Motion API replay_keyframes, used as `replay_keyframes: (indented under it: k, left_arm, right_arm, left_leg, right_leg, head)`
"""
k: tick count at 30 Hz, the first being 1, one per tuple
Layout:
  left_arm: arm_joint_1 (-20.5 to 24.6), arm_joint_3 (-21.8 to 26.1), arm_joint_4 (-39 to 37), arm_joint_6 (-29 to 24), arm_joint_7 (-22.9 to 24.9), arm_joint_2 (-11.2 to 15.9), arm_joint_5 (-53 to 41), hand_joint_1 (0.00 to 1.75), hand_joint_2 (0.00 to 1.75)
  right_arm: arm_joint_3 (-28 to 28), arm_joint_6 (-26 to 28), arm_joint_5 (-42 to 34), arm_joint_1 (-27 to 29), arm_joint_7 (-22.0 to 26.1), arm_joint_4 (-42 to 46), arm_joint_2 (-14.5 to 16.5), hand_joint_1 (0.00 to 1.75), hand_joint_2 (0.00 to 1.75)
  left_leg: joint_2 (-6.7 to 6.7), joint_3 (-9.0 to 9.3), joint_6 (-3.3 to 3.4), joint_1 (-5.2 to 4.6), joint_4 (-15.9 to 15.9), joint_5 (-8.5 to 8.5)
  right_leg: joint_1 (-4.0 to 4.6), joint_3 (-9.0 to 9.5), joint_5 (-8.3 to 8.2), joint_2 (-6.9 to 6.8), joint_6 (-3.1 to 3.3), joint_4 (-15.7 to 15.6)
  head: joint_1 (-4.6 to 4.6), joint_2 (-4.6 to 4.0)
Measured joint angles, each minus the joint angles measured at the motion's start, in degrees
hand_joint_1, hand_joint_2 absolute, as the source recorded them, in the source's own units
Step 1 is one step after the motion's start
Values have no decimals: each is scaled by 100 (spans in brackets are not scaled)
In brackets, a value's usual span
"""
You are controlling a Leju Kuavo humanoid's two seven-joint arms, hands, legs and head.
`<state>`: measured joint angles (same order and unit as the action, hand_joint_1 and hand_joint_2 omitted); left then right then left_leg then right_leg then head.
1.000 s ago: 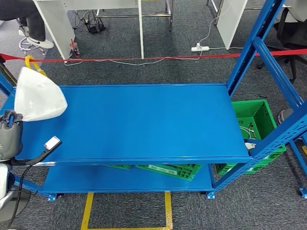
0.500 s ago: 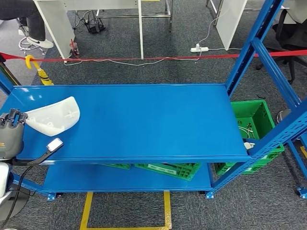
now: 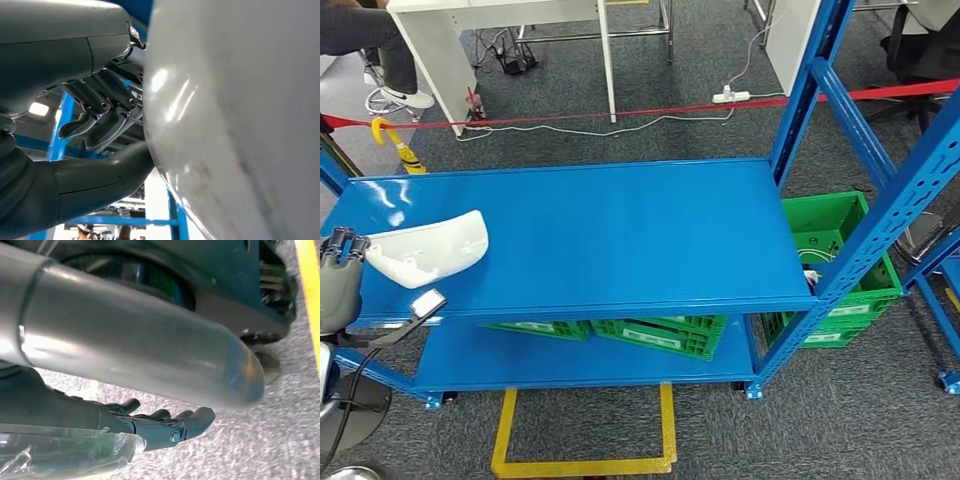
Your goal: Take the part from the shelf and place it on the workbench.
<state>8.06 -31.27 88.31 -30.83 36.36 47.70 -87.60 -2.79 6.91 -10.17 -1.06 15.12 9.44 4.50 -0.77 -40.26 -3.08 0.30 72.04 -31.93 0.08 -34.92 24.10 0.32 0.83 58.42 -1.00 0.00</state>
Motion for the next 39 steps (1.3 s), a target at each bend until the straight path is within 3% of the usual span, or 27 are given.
replay_keyframes:
  k: [1, 3, 5, 6, 9, 11, 13, 14, 15, 16, 17, 18, 20, 21, 22, 24, 25, 27, 29, 30, 31, 32, 33, 34, 35, 37, 39]
  left_arm:
    - [-2, 0, 3, 3, 0, 0, 0, 175, 175]
    - [1, 3, 13, 2, 1, -1, 0, 175, 175]
    - [4, 4, 29, 1, 1, -5, 0, 175, 175]
    - [2, 3, 36, 1, 1, -8, 0, 175, 175]
    - [-9, 0, 43, 1, 1, -15, 0, 175, 175]
    - [-6, 1, 50, 1, 1, -16, 0, 175, 175]
    - [-11, 1, 54, 1, 1, -18, 0, 175, 175]
    - [-13, 1, 54, 2, 1, -19, 0, 175, 175]
    - [-16, -1, 54, 2, 1, -21, 0, 175, 175]
    - [-18, -1, 54, 3, 1, -22, 0, 175, 175]
    - [-19, 0, 54, 3, 1, -22, 0, 175, 175]
    - [-19, 1, 54, 3, 1, -21, 0, 175, 175]
    - [-21, 7, 55, 4, 1, -14, 0, 175, 175]
    - [-19, 9, 57, 5, 1, -10, 0, 175, 175]
    - [-18, 11, 61, 7, 1, -6, 0, 175, 175]
    - [-19, 11, 67, 11, 1, 4, 0, 175, 175]
    - [-22, 12, 69, 15, 1, 13, 0, 175, 175]
    - [-23, 12, 69, 22, 2, 27, 0, 175, 175]
    - [-19, 5, 69, 29, 2, 30, 0, 175, 175]
    - [-21, 1, 69, 34, 1, 29, 0, 175, 175]
    - [-21, -1, 69, 38, 2, 29, 0, 175, 175]
    - [-20, -1, 69, 42, 2, 29, 0, 175, 175]
    - [-19, -1, 69, 45, 2, 30, 0, 175, 175]
    - [-11, -1, 70, 48, 3, 28, 0, 175, 175]
    - [-2, 1, 73, 49, 3, 25, 0, 175, 175]
    - [6, 2, 81, 52, 3, 16, 0, 175, 175]
    - [2, -1, 85, 54, 3, 10, 0, 175, 175]
  right_arm:
    - [1, 0, -1, 0, 1, 0, 0, 0, 0]
    - [2, -1, -2, -3, 1, 2, -2, 0, 0]
    - [2, -1, -2, -7, 8, 7, -11, 0, 0]
    - [2, 1, -2, -6, 11, 9, -16, 0, 0]
    - [2, 6, -2, 12, 15, 8, -20, 0, 0]
    - [2, 9, -2, 18, 14, 8, -20, 0, 0]
    - [2, 9, -2, 13, 14, 9, -20, 0, 0]
    - [2, 9, -2, 11, 14, 9, -20, 0, 0]
    - [2, 9, -2, 10, 14, 9, -20, 0, 0]
    - [2, 9, -2, 10, 14, 9, -20, 0, 0]
    - [2, 9, -3, 8, 14, 9, -20, 0, 0]
    - [2, 9, -3, 3, 15, 10, -20, 0, 0]
    - [2, 9, -2, -19, 20, 20, -19, 0, 0]
    - [2, 9, -2, -27, 24, 24, -19, 0, 0]
    - [2, 8, -3, -33, 28, 28, -18, 0, 0]
    - [2, 2, -4, -35, 31, 28, -14, 0, 0]
    - [3, -2, -4, -37, 31, 27, -11, 0, 0]
    - [4, -9, -3, -37, 31, 27, -8, 0, 0]
    - [4, -15, -2, -35, 31, 28, -9, 0, 0]
    - [4, -18, -2, -34, 31, 28, -9, 0, 0]
    - [4, -17, -2, -34, 31, 28, -9, 0, 0]
    - [5, -17, -2, -34, 31, 28, -9, 0, 0]
    - [5, -19, -2, -35, 31, 28, -8, 0, 0]
    - [6, -19, -2, -36, 32, 30, -14, 0, 0]
    - [6, -21, -2, -38, 33, 31, -18, 0, 0]
    - [7, -21, -2, -39, 38, 34, -26, 0, 0]
    - [8, -19, -2, -23, 39, 34, -25, 0, 0]
  left_leg:
    - [1, 144, -14, 20, -104, 38]
    - [2, 726, -62, 61, -884, 264]
    - [-23, 1161, -49, 68, -1558, 393]
    - [-37, 1224, -11, 59, -1680, 401]
    - [-34, 1130, 170, 36, -1651, 510]
    - [-11, 1016, 270, 39, -1651, 617]
    - [-2, 878, 325, 14, -1649, 730]
    - [-1, 805, 337, -4, -1647, 786]
    - [0, 734, 345, -24, -1645, 841]
    - [0, 666, 349, -45, -1644, 893]
    - [0, 603, 351, -66, -1643, 945]
    - [-2, 548, 350, -83, -1642, 996]
    - [-3, 467, 326, -110, -1638, 1092]
    - [-2, 447, 301, -105, -1637, 1137]
    - [0, 435, 268, -94, -1641, 1181]
    - [1, 402, 196, -72, -1642, 1220]
    - [1, 358, 154, -67, -1582, 1115]
    - [3, 191, 63, -41, -1154, 615]
    - [4, -3, -22, 4, -381, 103]
    - [4, -37, -56, 29, -77, 25]
    - [4, 10, -88, 54, 61, 82]
    - [5, 158, -121, 80, -13, 234]
    - [7, 403, -159, 107, -284, 397]
    - [6, 737, -202, 138, -700, 472]
    - [2, 1048, -199, 151, -1138, 447]
    - [0, 1385, -105, 149, -1660, 304]
    - [14, 1318, 54, 132, -1684, 326]
  right_leg:
    - [-11, -65, -50, -2, -14, 3]
    - [-37, -165, -145, -2, -68, 12]
    - [-33, -218, -227, 7, -145, 14]
    - [-22, -228, -272, 12, -182, 3]
    - [-26, -274, -347, 23, -277, -28]
    - [-34, -426, -10, 13, -323, 288]
    - [-32, -665, 563, 3, -339, 1067]
    - [-25, -744, 753, 3, -337, 1450]
    - [-16, -748, 823, 4, -323, 1683]
    - [-2, -643, 775, 4, -296, 1697]
    - [16, -423, 647, 5, -255, 1479]
    - [40, -112, 526, 7, -198, 1085]
    - [84, 498, 483, 10, -101, 227]
    - [104, 648, 515, 13, -79, -30]
    - [119, 687, 537, 16, -68, -140]
    - [117, 598, 438, 12, -34, -172]
    - [101, 560, 374, 2, 0, -185]
    - [64, 442, 226, -25, 37, -204]
    - [47, 271, 81, -40, 33, -199]
    - [38, 179, 11, -46, 22, -195]
    - [25, 86, -58, -52, 6, -187]
    - [5, -4, -122, -56, -17, -175]
    - [-20, -89, -178, -59, -50, -156]
    - [-32, -167, -227, -55, -91, -125]
    - [-37, -230, -272, -50, -135, -89]
    - [-21, -299, -373, -38, -219, -56]
    - [-31, -328, -464, -33, -291, -77]
  head:
    - [1, 0]
    - [-3, 0]
    - [-11, 0]
    - [-16, 0]
    - [-13, 0]
    - [-2, 0]
    - [10, 0]
    - [13, 0]
    - [14, 0]
    - [14, 0]
    - [14, 0]
    - [13, 0]
    - [5, 0]
    - [7, 0]
    - [11, 1]
    - [25, 2]
    - [16, 2]
    - [-8, 2]
    - [-21, 2]
    - [-20, 2]
    - [-21, 2]
    - [-19, 2]
    - [-20, 2]
    - [-29, 2]
    - [-39, 2]
    - [-55, 2]
    - [-52, 2]
